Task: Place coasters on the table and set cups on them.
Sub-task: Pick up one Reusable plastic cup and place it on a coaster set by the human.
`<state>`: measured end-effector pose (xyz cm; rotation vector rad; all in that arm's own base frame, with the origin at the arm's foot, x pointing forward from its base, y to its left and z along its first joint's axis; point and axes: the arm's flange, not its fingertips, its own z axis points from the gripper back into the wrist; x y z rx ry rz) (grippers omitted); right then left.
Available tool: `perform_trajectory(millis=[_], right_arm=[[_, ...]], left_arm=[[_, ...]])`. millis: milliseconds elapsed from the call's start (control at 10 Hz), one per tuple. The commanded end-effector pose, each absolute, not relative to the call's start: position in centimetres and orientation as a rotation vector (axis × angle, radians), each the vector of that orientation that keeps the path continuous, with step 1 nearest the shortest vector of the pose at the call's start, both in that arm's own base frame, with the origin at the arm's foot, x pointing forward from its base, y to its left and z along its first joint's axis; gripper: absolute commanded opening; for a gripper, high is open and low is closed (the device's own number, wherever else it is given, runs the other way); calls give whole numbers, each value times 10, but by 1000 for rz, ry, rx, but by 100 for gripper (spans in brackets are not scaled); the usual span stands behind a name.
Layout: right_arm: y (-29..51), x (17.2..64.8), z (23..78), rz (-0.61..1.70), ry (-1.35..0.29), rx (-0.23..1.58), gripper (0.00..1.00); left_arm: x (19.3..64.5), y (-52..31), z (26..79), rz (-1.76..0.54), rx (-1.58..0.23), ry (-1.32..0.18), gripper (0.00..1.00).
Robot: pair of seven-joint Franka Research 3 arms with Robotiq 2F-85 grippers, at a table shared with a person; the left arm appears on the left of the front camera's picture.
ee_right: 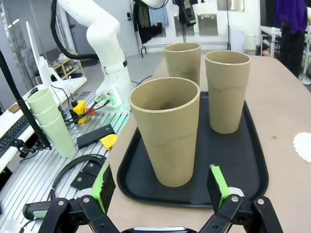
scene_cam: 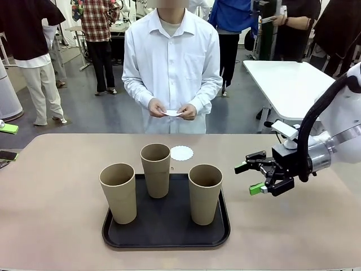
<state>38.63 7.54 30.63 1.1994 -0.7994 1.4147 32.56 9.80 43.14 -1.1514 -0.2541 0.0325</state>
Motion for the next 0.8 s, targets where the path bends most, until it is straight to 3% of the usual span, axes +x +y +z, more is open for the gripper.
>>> perform_trajectory(millis=[0,700], right_arm=[[85,399,296,1418,-890,1248,100],[126,409,267,1431,-860,1299,100]], left_arm=[[327,99,432,27,-1169,-276,100],[327,99,432,27,-1169,-276,100]])
